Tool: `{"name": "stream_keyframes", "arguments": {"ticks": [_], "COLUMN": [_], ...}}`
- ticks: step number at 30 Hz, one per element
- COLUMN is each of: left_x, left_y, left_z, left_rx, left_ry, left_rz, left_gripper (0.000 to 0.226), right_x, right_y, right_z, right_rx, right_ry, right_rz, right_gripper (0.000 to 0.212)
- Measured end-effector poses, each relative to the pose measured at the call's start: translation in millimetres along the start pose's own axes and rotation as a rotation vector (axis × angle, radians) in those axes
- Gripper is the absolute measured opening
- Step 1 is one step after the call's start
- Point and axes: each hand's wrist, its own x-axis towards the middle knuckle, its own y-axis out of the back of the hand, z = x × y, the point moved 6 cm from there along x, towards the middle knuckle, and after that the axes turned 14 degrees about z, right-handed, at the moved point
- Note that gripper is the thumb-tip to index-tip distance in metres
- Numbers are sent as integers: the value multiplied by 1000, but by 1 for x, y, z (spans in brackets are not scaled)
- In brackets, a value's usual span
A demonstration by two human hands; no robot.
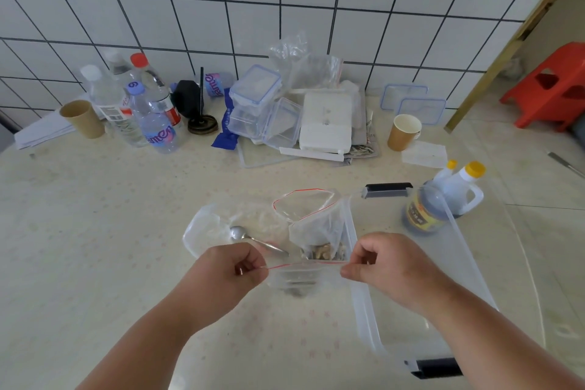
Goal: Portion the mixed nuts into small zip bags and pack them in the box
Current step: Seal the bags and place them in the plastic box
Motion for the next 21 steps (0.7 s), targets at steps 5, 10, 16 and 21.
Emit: {"name": "stream_keyframes", "arguments": {"ticks": [5, 10, 16, 21], "left_x": [12, 48, 67, 58], "left_y": [-6, -10, -31, -44], "left_z": [7, 21, 43, 41], "left_rx": [-55, 83, 225, 279], "left_ry": [-2, 11, -117, -175], "left_rz": [-7, 117, -1, -54], "left_gripper": [31, 23, 31, 15], "right_x": [18, 51, 70, 61], "right_y": [-2, -13, -41, -38], "right_z": [-11, -36, -37, -35], "right_rx": [58, -40, -293, -234], "right_ry": [50, 176, 210, 279], "right_rz": [77, 172, 62, 168], "right_gripper": [33, 13, 28, 9]}}
